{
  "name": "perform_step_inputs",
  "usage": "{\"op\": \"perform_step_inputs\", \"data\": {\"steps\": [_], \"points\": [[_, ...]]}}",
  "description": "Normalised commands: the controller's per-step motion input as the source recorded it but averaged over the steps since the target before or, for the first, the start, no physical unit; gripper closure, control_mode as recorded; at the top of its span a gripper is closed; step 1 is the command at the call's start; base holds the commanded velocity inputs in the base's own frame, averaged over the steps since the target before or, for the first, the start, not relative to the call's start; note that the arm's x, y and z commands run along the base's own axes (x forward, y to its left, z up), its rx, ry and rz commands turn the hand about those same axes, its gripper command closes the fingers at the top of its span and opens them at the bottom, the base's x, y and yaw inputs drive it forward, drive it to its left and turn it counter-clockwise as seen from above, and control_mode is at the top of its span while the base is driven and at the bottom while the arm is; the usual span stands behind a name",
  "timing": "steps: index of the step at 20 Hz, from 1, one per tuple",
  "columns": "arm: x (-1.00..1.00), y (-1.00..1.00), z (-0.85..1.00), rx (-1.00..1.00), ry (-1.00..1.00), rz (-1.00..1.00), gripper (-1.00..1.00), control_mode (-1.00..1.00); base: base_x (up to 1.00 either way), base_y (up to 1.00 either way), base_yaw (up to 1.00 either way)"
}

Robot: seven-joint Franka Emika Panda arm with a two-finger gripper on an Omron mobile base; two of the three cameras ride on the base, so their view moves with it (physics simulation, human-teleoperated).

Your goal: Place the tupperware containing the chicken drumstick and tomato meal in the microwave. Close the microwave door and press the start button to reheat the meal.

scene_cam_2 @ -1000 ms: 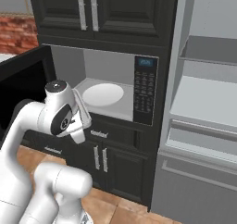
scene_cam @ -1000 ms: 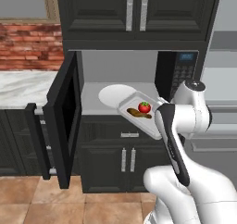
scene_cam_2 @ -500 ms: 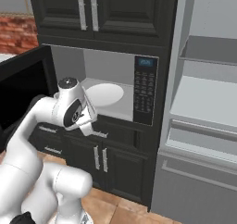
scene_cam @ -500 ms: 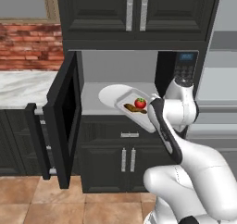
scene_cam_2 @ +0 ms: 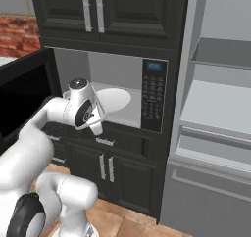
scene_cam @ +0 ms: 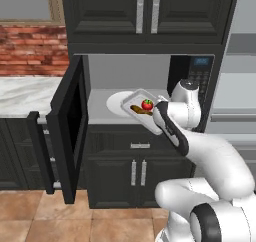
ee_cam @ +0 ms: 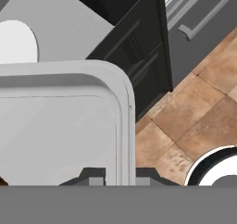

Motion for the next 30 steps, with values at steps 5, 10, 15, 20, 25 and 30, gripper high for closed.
{"op": "perform_step_inputs", "data": {"steps": [5, 10, 15, 20, 25, 30], "points": [[0.79, 0.0, 0.0, 0.0, 0.04, 0.0, 1.0, -1.0, 0.0, 0.0, 0.0], [0.73, 0.05, 0.0, 0.0, 0.0, -0.03, 1.0, -1.0, 0.0, 0.0, 0.0], [0.62, 0.11, -0.16, -0.01, 0.0, -0.03, 1.0, -1.0, 0.0, 0.0, 0.0], [0.56, 0.1, -0.32, -0.02, 0.0, -0.03, 1.0, -1.0, 0.0, 0.0, 0.0], [0.59, 0.09, -0.37, -0.02, 0.0, -0.03, 1.0, -1.0, 0.0, 0.0, 0.0], [0.59, 0.01, -0.26, 0.0, 0.0, -0.04, 1.0, -1.0, 0.0, 0.0, 0.0]]}}
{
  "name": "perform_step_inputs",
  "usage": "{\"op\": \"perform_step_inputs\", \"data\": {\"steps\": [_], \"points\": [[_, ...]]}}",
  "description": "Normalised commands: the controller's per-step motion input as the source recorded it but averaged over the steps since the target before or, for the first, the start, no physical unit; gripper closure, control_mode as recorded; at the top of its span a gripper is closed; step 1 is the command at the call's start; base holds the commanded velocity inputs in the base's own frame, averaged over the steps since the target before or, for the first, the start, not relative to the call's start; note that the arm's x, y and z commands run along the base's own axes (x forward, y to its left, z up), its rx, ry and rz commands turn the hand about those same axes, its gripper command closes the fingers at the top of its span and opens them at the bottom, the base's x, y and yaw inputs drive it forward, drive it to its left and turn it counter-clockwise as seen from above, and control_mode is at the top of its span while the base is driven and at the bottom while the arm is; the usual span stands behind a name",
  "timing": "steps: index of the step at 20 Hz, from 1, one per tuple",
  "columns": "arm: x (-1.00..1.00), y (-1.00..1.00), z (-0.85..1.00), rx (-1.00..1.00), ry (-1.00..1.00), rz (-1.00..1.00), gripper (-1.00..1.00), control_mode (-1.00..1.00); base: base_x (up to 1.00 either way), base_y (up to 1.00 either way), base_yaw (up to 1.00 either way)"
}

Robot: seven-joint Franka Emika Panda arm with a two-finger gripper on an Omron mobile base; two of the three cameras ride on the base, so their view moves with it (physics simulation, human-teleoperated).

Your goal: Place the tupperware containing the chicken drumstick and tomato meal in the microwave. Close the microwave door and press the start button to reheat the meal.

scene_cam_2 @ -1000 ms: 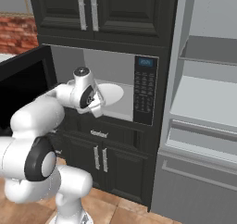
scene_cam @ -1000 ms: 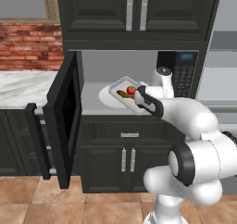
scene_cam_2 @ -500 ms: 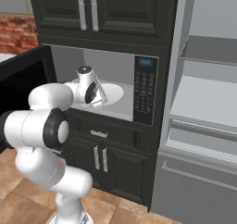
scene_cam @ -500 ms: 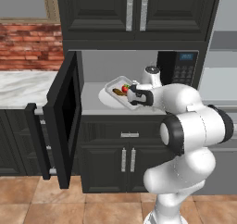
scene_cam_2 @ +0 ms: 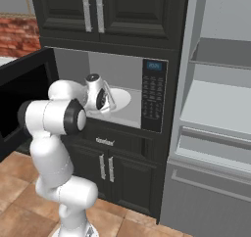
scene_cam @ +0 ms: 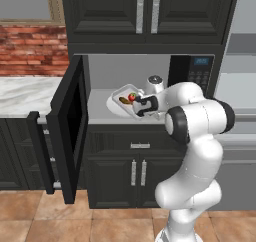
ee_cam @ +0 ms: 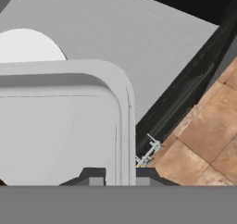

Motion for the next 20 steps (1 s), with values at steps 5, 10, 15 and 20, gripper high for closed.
{"op": "perform_step_inputs", "data": {"steps": [5, 10, 15, 20], "points": [[0.58, 0.0, -0.04, 0.0, 0.0, -0.07, 1.0, -1.0, 0.0, 0.0, 0.0], [0.57, 0.0, -0.06, 0.0, 0.0, -0.07, 1.0, -1.0, 0.0, 0.0, 0.0], [0.46, 0.0, -0.29, 0.0, 0.0, -0.07, 1.0, -1.0, 0.0, 0.0, 0.0], [0.45, 0.0, -0.32, -0.01, 0.0, -0.07, 1.0, -1.0, 0.0, 0.0, 0.0]]}}
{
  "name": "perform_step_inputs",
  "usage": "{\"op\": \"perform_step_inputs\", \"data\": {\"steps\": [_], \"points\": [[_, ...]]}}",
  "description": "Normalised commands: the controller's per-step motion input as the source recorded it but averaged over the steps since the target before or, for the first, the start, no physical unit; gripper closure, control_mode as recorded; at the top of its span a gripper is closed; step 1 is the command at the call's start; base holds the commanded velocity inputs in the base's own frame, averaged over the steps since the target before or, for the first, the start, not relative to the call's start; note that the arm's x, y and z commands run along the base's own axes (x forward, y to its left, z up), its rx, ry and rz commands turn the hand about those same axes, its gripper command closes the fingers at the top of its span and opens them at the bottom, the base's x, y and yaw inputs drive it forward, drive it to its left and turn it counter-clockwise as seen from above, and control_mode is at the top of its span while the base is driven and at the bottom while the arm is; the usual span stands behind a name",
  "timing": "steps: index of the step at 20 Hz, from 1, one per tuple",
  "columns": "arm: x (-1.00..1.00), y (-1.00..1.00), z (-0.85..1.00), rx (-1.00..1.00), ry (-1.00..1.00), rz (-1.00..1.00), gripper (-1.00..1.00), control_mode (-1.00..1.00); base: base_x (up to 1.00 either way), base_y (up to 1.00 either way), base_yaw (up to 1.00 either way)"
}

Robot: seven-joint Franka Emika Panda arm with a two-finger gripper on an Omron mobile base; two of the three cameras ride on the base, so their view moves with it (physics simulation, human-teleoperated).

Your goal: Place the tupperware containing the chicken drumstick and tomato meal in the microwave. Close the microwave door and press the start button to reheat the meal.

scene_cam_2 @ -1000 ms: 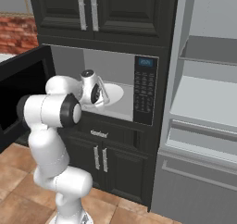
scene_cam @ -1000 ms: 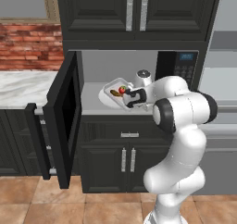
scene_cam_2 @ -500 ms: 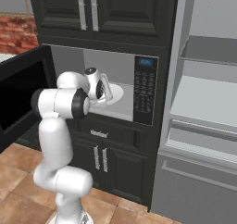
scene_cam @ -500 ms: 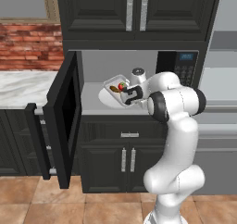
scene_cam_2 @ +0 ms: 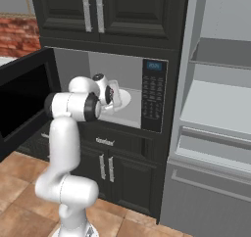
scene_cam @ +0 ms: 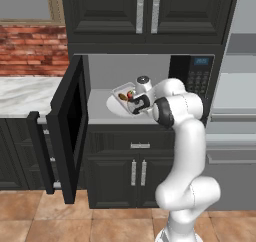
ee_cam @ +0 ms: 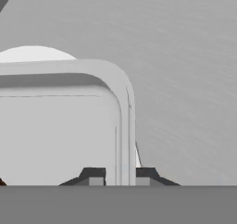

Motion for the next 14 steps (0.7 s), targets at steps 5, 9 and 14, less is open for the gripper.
{"op": "perform_step_inputs", "data": {"steps": [5, 9, 14], "points": [[0.4, 0.0, -0.13, 0.0, 0.0, -0.06, -1.0, -1.0, 0.0, 0.0, 0.0], [0.2, 0.0, 0.0, 0.0, 0.0, -0.05, -1.0, -1.0, 0.0, 0.0, 0.0], [-0.1, -0.04, 0.32, 0.0, 0.0, -0.01, -1.0, -1.0, 0.0, 0.0, 0.0]]}}
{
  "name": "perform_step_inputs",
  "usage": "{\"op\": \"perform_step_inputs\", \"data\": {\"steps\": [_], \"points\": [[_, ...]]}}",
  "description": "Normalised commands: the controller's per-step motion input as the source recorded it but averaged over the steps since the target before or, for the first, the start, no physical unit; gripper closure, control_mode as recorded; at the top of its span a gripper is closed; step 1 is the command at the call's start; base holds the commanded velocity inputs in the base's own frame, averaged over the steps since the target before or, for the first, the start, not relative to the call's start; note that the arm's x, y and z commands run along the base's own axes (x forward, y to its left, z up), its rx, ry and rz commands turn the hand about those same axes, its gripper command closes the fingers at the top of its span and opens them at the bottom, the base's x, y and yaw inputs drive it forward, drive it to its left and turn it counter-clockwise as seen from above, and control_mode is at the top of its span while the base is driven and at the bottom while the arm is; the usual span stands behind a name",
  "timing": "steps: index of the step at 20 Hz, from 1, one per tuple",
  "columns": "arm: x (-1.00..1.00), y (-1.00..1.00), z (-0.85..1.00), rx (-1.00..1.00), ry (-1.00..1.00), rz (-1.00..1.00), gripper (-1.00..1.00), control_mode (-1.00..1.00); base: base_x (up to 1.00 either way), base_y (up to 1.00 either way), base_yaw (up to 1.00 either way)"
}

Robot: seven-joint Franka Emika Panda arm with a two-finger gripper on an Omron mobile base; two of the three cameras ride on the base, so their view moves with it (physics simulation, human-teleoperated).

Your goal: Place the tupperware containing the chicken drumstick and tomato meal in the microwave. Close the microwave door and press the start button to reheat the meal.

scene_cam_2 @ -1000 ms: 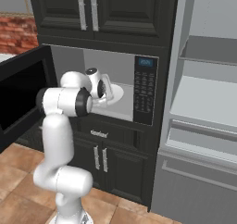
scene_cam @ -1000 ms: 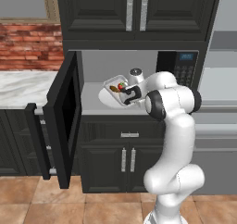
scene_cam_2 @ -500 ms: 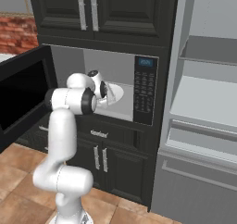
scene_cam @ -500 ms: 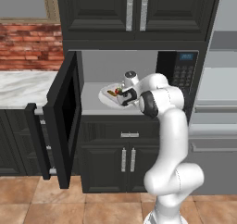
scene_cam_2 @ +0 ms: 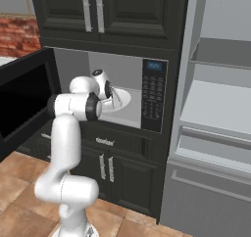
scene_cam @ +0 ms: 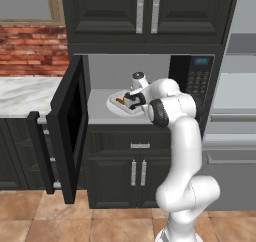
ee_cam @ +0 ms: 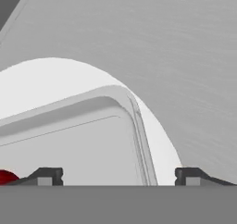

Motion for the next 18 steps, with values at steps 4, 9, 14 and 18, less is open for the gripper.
{"op": "perform_step_inputs", "data": {"steps": [4, 9, 14, 18], "points": [[-0.67, -0.15, 0.51, 0.0, 0.0, 0.0, -1.0, -1.0, 0.0, 0.0, 0.0], [-1.0, -0.13, 0.25, 0.0, 0.0, 0.1, -1.0, -1.0, 0.0, 0.0, 0.0], [-1.0, -0.13, 0.29, 0.0, 0.0, 0.22, -1.0, -1.0, 0.0, 0.0, 0.0], [-1.0, 0.0, 0.44, -0.08, 0.0, 0.35, -1.0, -1.0, 0.0, 0.0, 0.0]]}}
